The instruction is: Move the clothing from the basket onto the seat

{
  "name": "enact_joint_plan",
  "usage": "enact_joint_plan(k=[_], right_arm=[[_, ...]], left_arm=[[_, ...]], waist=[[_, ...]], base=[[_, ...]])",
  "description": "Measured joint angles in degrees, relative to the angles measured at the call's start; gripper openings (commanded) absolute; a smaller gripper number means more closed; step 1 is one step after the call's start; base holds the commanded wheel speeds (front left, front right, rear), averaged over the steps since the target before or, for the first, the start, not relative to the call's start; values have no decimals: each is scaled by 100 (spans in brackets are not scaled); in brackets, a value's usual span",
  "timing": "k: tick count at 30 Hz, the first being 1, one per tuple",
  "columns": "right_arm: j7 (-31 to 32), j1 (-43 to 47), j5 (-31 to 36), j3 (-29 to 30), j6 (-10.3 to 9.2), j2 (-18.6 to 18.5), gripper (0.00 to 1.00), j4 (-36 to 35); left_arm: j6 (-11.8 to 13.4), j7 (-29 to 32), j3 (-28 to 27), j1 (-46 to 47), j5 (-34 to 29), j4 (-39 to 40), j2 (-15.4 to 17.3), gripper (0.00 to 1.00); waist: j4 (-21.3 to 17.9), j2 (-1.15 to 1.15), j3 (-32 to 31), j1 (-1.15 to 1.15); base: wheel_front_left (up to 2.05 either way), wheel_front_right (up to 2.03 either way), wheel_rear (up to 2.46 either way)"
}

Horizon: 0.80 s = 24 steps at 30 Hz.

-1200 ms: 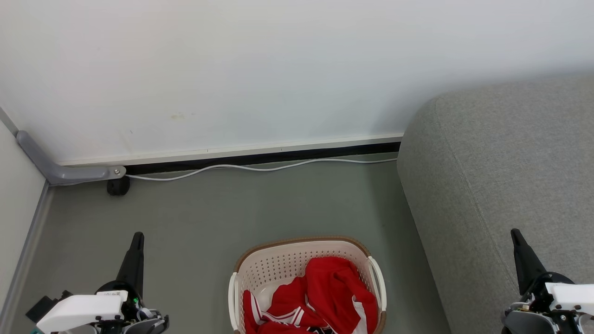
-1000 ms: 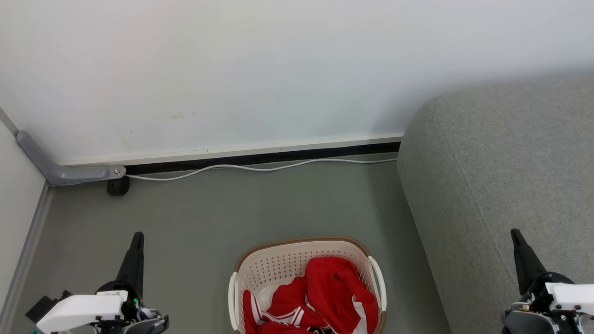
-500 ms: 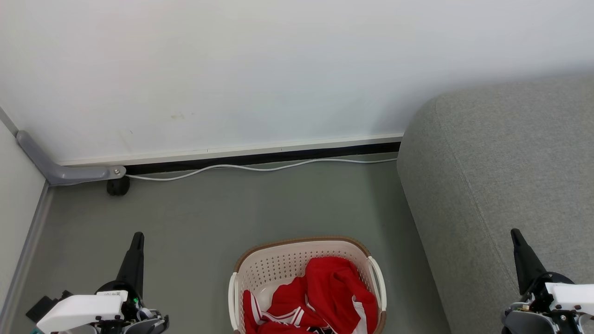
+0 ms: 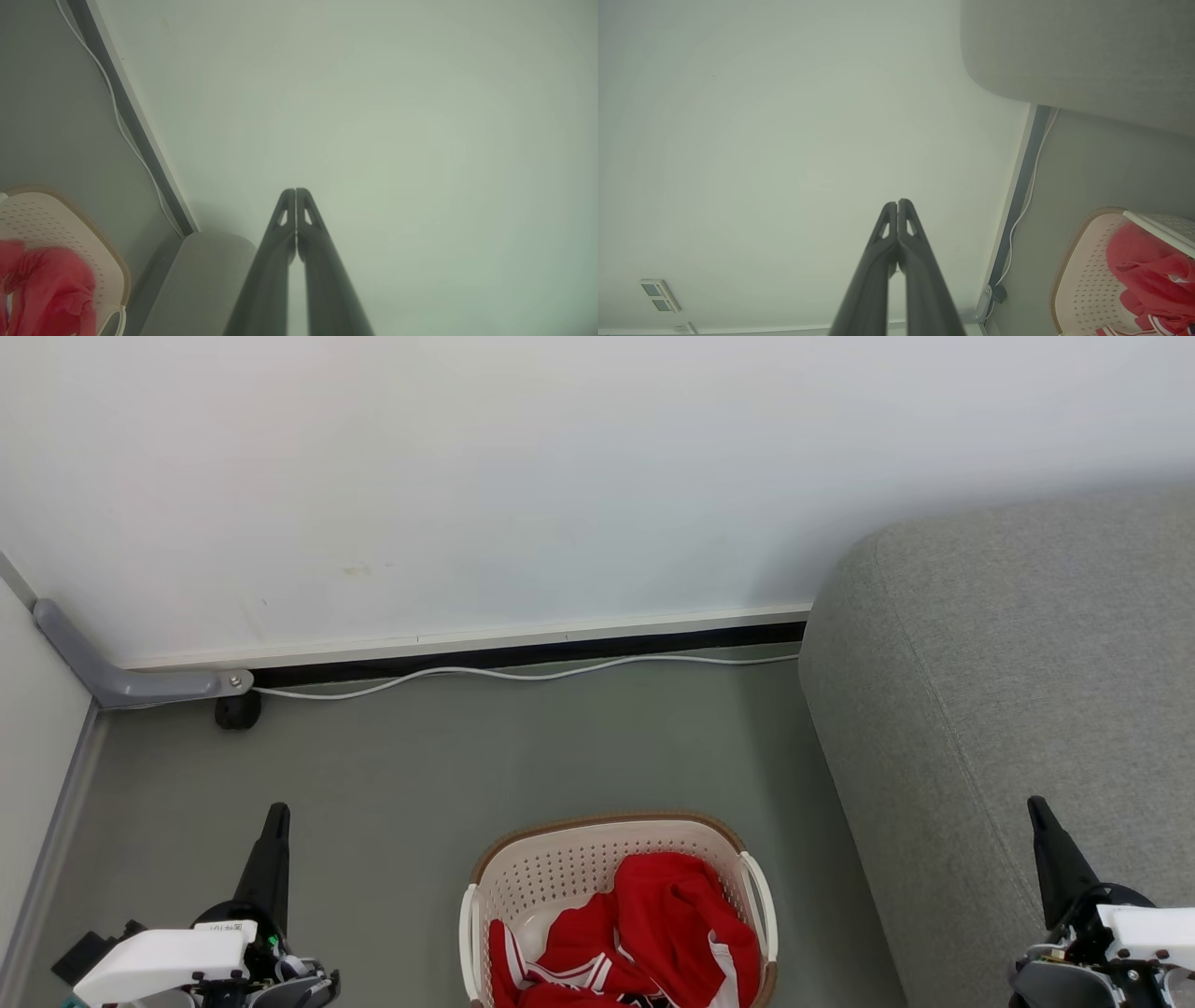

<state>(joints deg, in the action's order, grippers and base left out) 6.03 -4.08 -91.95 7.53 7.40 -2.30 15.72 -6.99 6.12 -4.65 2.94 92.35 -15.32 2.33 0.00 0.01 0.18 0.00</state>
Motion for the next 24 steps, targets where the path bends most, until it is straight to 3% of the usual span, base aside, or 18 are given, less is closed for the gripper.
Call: enact_joint_plan(k=[24], right_arm=[[0,0,0,0,0,0,0,0]], left_arm=[[0,0,0,0,0,0,0,0]], waist=[[0,0,0,0]], base=[[0,0,0]])
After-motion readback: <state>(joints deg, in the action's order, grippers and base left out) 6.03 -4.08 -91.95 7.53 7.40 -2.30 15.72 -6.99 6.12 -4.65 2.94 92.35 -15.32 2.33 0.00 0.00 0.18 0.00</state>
